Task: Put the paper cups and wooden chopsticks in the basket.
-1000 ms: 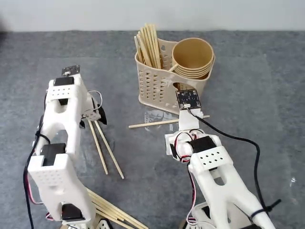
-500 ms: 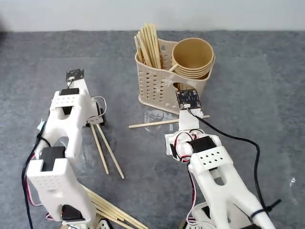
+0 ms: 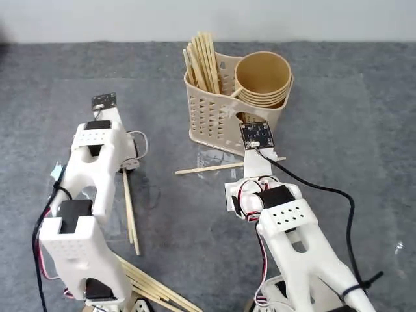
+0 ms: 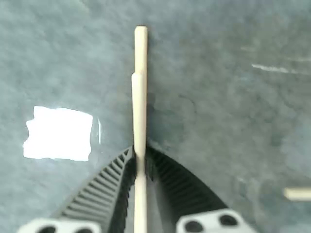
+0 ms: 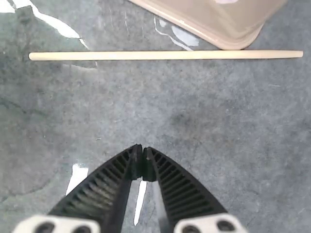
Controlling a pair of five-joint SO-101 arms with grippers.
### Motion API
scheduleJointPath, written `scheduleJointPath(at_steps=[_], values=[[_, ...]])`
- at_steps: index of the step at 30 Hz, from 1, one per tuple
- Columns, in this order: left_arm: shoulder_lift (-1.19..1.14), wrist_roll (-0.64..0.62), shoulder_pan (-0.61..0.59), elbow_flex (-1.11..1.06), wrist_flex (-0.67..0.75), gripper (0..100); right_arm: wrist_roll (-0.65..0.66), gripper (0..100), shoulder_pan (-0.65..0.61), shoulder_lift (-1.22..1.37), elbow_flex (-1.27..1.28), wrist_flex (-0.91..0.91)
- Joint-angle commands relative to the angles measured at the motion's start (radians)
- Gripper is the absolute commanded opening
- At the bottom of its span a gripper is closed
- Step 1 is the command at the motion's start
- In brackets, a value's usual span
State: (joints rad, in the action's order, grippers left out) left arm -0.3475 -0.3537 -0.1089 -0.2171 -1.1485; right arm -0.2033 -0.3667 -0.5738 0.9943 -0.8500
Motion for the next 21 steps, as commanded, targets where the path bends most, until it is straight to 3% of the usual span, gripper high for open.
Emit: scheduleJointPath(at_steps=[1,7,14,21], values=[[0.152,-0.020,0.044,0.068,-0.087,1,-0.005,0.9,0.005,-0.025,-0.003,0.012],[0.400,-0.020,0.094,0.148,-0.218,1,-0.005,0.9,0.005,-0.025,-0.003,0.012],[0.654,-0.091,0.140,0.252,-0.226,1,-0.005,0.9,0.005,-0.024,-0.003,0.012],[0.683,-0.229,0.158,0.444,-0.037,1,-0.005,0.9,0.005,-0.022,-0.003,0.012]])
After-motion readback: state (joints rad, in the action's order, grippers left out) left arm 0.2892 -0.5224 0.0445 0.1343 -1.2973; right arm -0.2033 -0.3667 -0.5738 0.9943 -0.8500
